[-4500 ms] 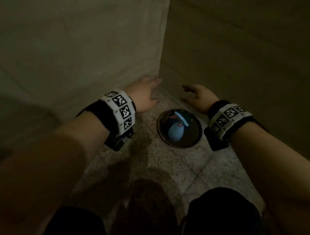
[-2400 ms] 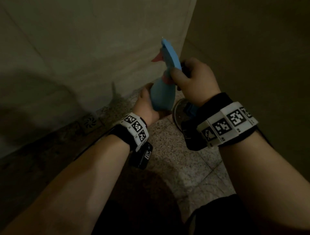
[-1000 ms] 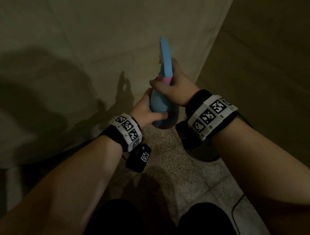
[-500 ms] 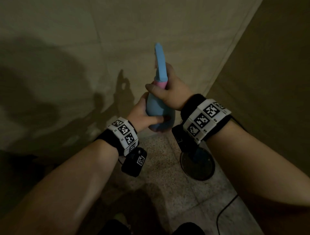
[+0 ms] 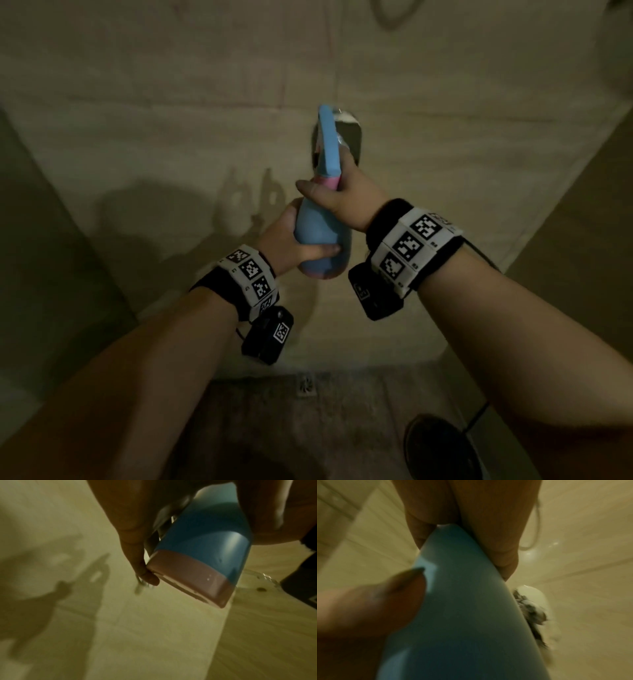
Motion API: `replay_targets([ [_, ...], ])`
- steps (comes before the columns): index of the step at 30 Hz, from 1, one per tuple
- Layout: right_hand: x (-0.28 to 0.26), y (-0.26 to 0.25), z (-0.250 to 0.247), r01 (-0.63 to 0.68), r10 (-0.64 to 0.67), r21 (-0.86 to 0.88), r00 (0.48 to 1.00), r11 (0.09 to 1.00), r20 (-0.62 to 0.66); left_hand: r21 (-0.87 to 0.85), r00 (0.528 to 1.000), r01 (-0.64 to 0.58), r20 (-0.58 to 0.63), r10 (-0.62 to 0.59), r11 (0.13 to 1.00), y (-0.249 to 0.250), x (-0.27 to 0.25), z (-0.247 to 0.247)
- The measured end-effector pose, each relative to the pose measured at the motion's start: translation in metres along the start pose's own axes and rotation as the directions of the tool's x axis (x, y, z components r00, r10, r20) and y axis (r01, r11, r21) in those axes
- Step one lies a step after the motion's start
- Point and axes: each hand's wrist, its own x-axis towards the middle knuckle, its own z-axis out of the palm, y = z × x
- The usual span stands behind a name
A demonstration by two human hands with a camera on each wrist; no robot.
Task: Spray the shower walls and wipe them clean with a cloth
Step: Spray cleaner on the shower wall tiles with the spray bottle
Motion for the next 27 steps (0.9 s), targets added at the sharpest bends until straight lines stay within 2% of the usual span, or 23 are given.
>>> replay_targets([
  [7, 0.03, -0.085, 0.018, 0.096, -0.101, 0.077, 0.993, 0.992, 0.06, 0.022, 0.979, -0.04, -0.199, 0.043, 0.999, 0.053, -0.03, -0.065],
  [11, 0.049, -0.118, 0.047, 0.178, -0.177, -0.022, 0.984, 0.984, 0.034, -0.027, 0.97, -0.047, -0.24, 0.04, 0.999, 0.059, -0.035, -0.106],
  [14, 0.066, -0.126, 0.067, 0.26, -0.261, 0.034, 0.965, 0.965, 0.004, -0.024, 0.972, -0.067, -0.226, 0.06, 0.997, 0.053, -0.031, -0.136],
  [20, 0.096, -0.133, 0.111, 0.31, -0.311, 0.136, 0.95, 0.941, -0.015, -0.074, 0.977, -0.114, -0.188, 0.099, 0.991, 0.028, -0.018, -0.186],
  [27, 0.125, -0.132, 0.125, 0.346, -0.349, 0.083, 0.937, 0.935, 0.026, -0.059, 0.998, -0.031, -0.062, 0.027, 0.998, 0.012, 0.01, -0.228],
])
